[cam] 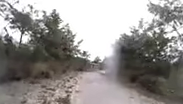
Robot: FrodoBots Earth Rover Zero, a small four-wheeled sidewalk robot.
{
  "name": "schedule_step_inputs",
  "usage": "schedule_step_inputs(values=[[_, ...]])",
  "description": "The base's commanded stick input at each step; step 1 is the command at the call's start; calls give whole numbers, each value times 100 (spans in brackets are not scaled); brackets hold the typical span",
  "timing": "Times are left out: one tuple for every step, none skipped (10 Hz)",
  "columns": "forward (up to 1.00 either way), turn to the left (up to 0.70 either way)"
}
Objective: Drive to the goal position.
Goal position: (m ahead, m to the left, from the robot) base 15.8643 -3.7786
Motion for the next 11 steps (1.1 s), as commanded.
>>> schedule_step_inputs(values=[[60,0],[60,0],[60,0],[60,0],[60,0],[60,0],[60,0],[60,0],[60,0],[60,0],[60,0]])
